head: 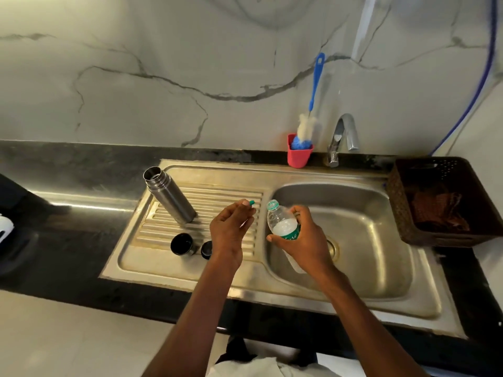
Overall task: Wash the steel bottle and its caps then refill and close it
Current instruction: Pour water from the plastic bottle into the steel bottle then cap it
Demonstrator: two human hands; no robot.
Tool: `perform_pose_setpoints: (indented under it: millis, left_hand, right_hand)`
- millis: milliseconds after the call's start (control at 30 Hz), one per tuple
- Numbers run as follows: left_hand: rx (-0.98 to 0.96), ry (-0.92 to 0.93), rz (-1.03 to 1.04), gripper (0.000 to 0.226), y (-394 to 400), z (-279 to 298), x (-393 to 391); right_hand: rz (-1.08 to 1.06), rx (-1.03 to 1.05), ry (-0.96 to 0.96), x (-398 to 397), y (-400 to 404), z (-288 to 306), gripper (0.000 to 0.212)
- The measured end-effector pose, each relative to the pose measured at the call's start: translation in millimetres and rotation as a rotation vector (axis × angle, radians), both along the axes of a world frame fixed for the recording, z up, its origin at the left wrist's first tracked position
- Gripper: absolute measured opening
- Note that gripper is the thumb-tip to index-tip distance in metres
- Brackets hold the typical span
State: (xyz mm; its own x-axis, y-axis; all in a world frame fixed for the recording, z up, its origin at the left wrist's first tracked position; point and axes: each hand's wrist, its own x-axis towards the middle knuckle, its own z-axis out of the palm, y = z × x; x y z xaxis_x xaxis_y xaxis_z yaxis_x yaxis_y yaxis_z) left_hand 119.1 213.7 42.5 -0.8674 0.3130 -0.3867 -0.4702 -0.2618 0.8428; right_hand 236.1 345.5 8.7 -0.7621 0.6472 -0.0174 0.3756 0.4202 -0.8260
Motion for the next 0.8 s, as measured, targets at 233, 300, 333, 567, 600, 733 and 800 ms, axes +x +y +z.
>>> perform_pose_setpoints:
  millis: [233, 300, 333, 567, 600, 733, 800]
  left_hand:
    - [-0.005, 0.092, -0.054, 0.009, 22.1, 17.7, 23.9]
    - [0.001, 0.106, -0.058, 0.01, 21.4, 19.5, 27.8]
    - [-0.006, 0.12, -0.068, 0.012, 19.6, 19.3, 28.8]
    - [-0.067, 0.237, -0.109, 0.026, 11.6, 18.6, 40.3]
    - [-0.062, 0.219, -0.093, 0.028, 12.1, 19.6, 41.7]
    - [-0.083, 0.211, -0.027, 0.017, 12.4, 23.1, 41.3]
    - [-0.051, 0.204, -0.075, 0.017, 9.2, 25.8, 37.3]
  right_hand:
    - [0.063, 0.138, 0.011, 5.4, 20.9, 8.2, 0.081]
    - [0.066, 0.142, 0.023, 10.0, 23.8, 8.6, 0.081]
    - [0.066, 0.143, 0.028, 11.8, 24.4, 9.0, 0.08]
    - [0.113, 0.323, 0.003, 19.8, 30.0, 17.8, 0.082]
    - [0.11, 0.35, -0.003, 19.8, 28.6, 19.8, 0.082]
    - [0.124, 0.259, -0.028, 20.3, 20.1, 30.8, 0.081]
    - [0.199, -0.173, -0.022, 25.7, 22.2, 39.6, 0.075]
